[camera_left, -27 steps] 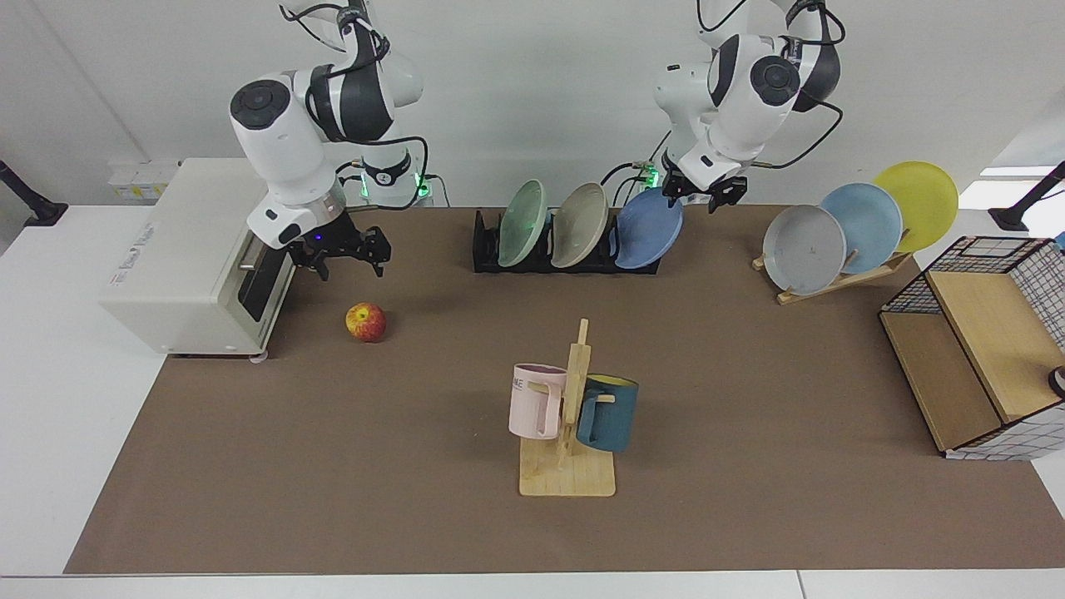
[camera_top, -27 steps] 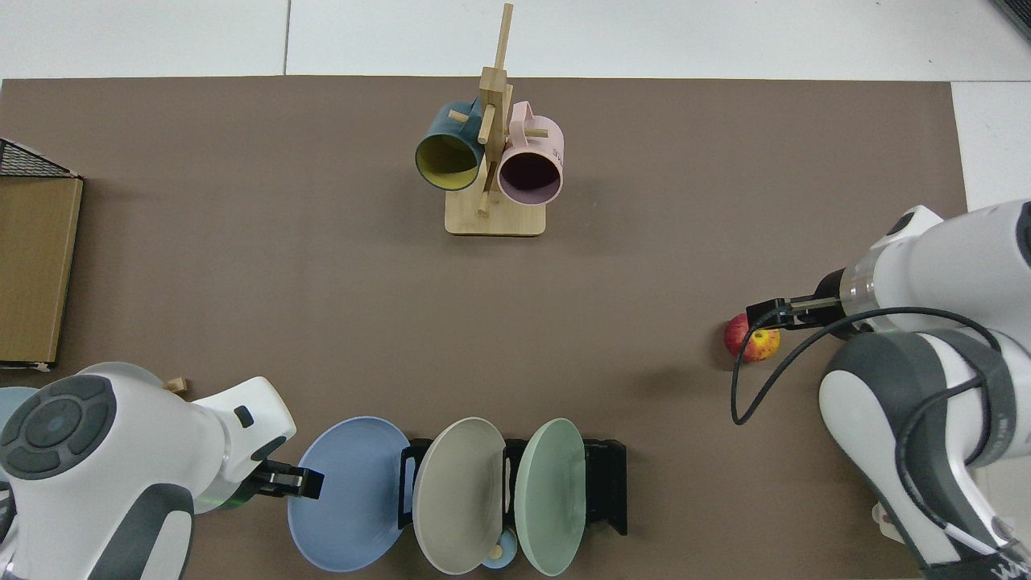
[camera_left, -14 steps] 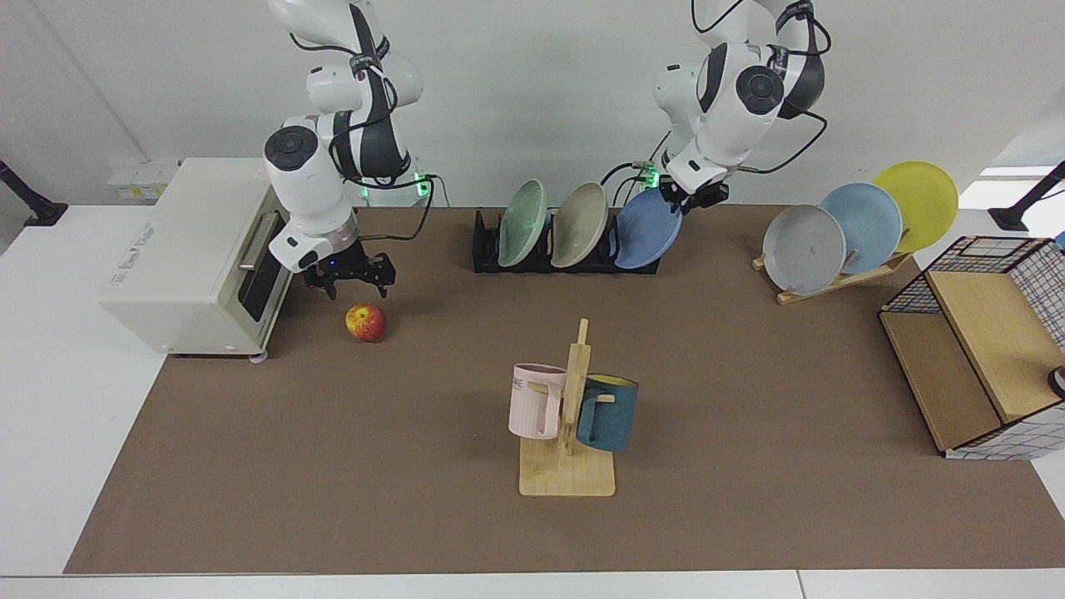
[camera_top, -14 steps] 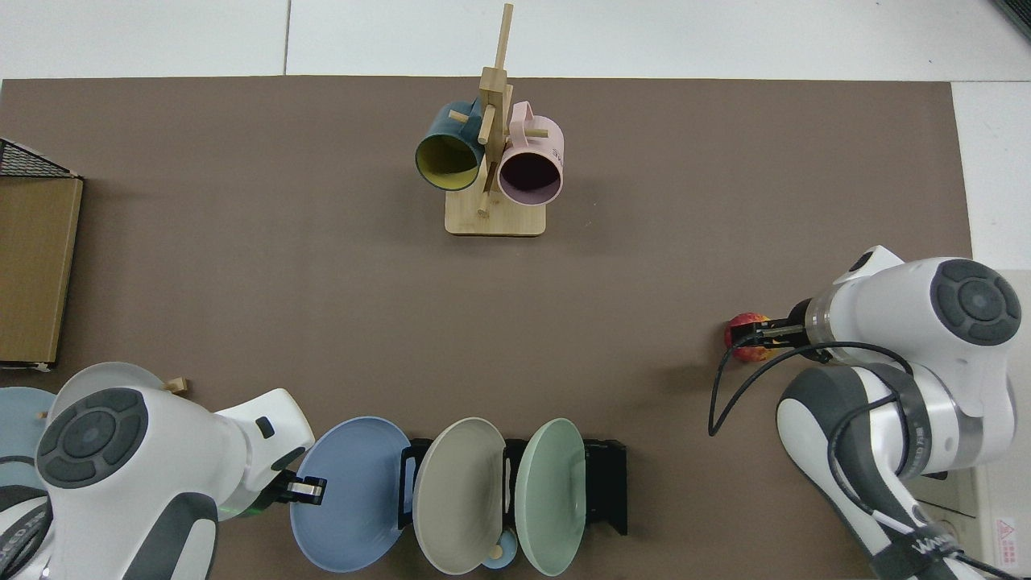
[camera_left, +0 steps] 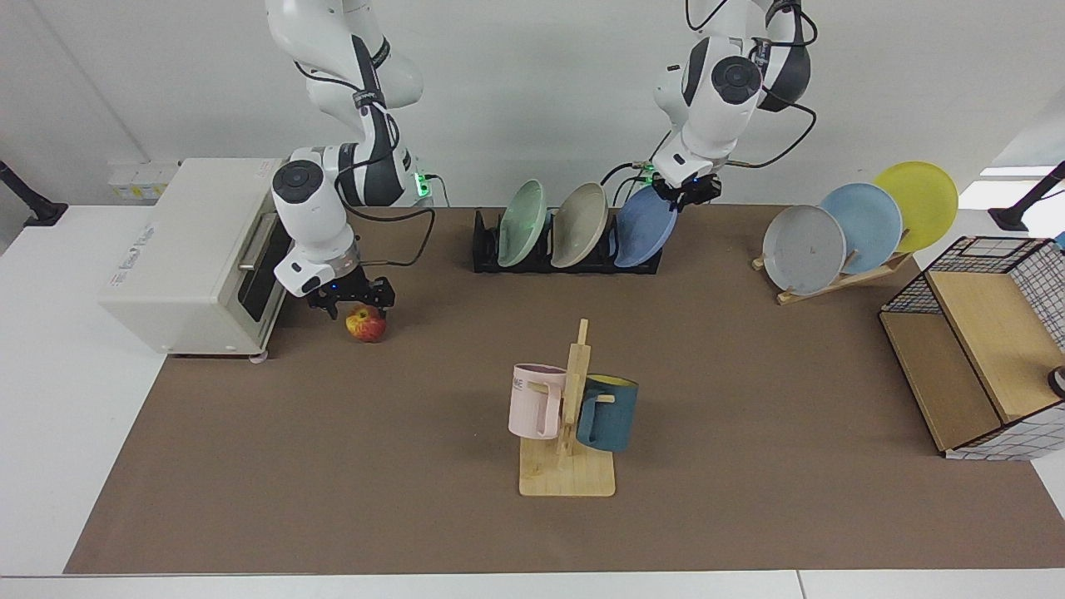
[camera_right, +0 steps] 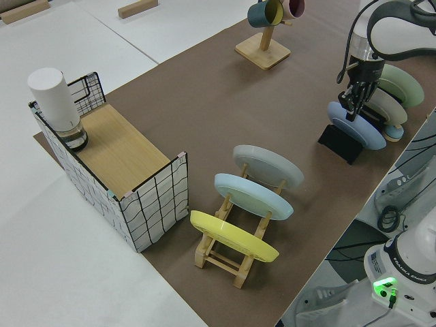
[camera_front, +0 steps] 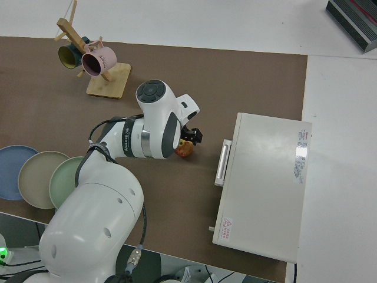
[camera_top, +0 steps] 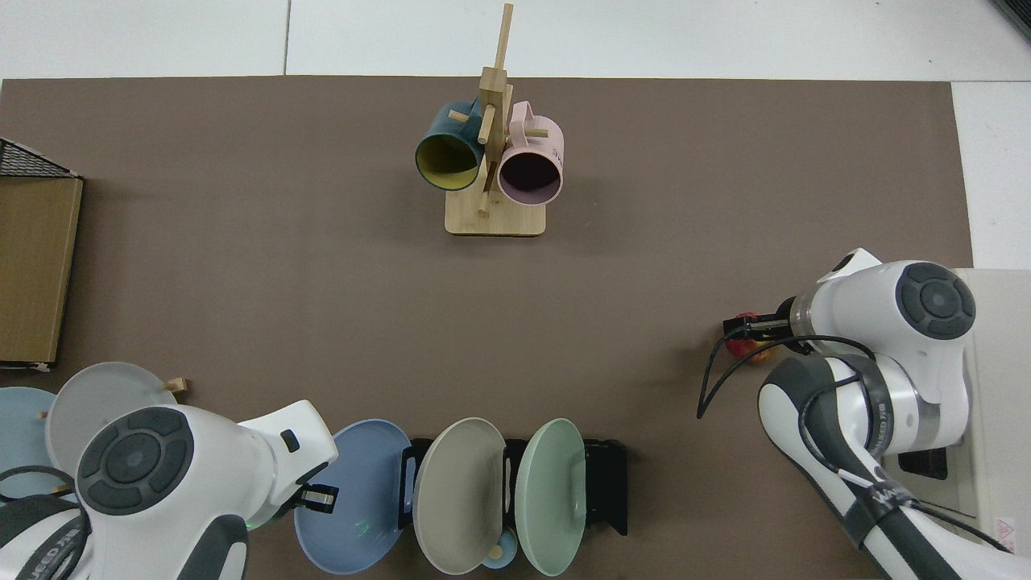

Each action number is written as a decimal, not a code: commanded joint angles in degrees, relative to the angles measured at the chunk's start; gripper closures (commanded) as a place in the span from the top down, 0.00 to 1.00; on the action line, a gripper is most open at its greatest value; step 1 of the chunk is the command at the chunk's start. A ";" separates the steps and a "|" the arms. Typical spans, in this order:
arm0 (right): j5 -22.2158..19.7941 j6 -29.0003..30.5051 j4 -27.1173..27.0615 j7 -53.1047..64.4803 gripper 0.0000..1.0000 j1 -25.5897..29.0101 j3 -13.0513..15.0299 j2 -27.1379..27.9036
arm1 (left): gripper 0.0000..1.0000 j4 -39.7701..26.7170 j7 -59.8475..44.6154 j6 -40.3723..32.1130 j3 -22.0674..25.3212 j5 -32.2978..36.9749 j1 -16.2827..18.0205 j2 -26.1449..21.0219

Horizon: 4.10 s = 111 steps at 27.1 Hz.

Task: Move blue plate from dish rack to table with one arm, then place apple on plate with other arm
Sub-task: 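Lift the blue plate out of the rack with the left gripper, then lower the blue plate onto the table center and open the left gripper, then withdraw the left gripper while the right gripper lifts the red apple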

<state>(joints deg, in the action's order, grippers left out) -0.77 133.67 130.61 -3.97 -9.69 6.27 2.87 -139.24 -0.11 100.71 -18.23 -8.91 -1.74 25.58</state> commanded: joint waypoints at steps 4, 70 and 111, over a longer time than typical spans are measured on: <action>-1.16 4.40 0.26 -1.04 1.00 0.90 -0.47 4.24 | 0.00 6.07 -2.26 -6.65 -0.93 5.22 -0.01 1.84; -0.99 -24.77 -15.12 -2.44 0.00 -0.25 -0.56 -7.53 | 0.18 18.47 -9.47 34.38 -10.16 -17.37 7.19 -40.61; 1.03 -21.17 -22.14 -29.94 0.00 -19.40 -0.56 0.72 | 0.58 47.20 0.02 -14.74 8.03 8.91 0.25 -24.88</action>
<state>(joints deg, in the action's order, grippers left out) -0.71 112.91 113.48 -28.18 -26.37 5.45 -0.19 -97.95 -2.01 92.63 -12.72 -1.51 0.07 1.41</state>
